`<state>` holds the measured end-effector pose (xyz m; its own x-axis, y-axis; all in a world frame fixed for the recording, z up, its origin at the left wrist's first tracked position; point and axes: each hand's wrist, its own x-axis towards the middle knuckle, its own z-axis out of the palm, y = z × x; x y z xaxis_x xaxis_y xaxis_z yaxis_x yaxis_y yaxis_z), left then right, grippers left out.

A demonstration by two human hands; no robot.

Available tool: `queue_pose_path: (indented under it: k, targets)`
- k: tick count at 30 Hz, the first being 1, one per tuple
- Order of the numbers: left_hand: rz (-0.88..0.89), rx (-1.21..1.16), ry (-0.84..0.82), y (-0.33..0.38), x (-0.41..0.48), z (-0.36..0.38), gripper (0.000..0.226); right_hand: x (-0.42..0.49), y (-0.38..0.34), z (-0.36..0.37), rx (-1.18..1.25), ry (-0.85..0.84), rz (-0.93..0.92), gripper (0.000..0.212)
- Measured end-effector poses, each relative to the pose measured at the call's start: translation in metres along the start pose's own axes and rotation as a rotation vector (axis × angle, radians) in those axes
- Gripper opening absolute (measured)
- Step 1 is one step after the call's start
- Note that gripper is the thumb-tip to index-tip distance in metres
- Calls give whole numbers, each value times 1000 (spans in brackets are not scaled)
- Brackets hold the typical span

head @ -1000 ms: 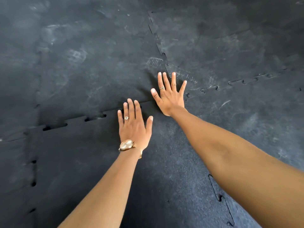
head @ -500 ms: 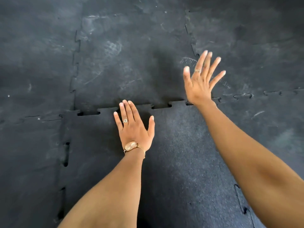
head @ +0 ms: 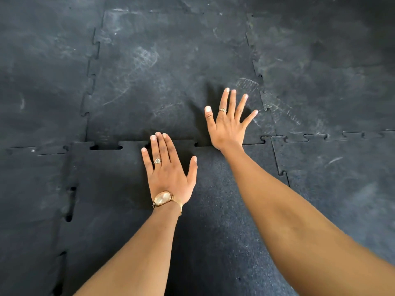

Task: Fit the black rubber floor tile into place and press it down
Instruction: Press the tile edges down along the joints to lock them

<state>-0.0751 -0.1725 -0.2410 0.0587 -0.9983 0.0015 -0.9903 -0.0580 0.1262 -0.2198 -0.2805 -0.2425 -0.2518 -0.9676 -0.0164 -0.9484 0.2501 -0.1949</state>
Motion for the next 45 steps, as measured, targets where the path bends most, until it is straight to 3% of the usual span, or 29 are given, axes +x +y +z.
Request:
queue_pose_path:
  k: [8,13,17,24,29,31,33,36,42,45]
  targets:
    - [-2,18,-18,-1,0,-4,84,0,-7,-3,-45,-16,94,72]
    - [106,-8,-2,-40,-2,-16,83,1,-9,0,-59,-34,79,73]
    - [48,84,2,-88,-4,-20,85,2,-5,2,-67,-38,74,75]
    - [39,80,-19,-92,-4,-19,84,-3,-9,-5,34,-32,19,76]
    - [42,26,-24,-91,-1,-17,85,-8,-64,-34,330,227,-20,78]
    - [41,21,-22,-92,-1,-16,85,-17,-92,-31,281,284,-105,73]
    - [40,14,-15,-92,-1,-15,86,-32,-100,-3,54,127,-206,73]
    - [49,6,-6,-90,1,-13,86,-29,-92,26,-71,-72,-172,73]
    - [40,37,-47,-92,-1,-16,85,-30,-96,19,-131,-87,-158,73]
    - [118,6,-49,-98,0,-26,86,-29,-96,16,-113,-99,-143,71]
